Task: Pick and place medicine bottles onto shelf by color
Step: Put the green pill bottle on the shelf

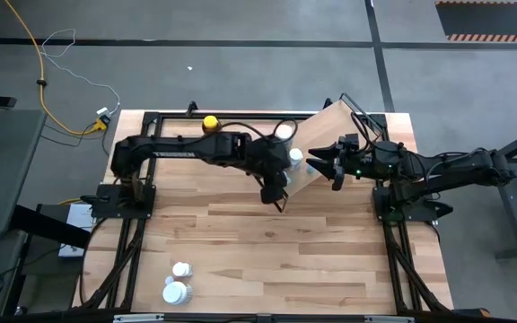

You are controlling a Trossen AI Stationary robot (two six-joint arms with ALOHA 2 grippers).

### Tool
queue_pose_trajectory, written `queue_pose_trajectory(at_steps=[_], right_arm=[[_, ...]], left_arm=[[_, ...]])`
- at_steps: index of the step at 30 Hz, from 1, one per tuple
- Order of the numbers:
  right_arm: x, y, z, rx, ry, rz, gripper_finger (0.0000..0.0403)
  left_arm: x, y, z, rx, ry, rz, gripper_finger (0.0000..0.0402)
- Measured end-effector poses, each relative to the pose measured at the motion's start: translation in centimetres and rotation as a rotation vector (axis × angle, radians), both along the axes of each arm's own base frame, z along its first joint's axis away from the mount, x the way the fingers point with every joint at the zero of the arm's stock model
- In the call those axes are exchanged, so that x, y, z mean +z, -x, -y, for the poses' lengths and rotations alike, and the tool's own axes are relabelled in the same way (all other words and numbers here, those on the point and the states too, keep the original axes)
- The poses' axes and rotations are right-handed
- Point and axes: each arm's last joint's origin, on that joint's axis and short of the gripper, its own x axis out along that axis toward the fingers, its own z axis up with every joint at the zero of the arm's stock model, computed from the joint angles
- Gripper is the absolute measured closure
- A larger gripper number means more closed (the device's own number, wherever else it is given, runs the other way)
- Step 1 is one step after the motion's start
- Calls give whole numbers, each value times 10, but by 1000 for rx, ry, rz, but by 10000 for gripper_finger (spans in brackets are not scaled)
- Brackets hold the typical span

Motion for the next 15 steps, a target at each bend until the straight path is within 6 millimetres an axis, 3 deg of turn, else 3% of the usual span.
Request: queue_pose_trajectory(at_steps=[15], right_arm=[[0, 0, 0, 0, 0, 0, 203]], left_arm=[[-10, -3, -2, 46, -53, -50, 284]])
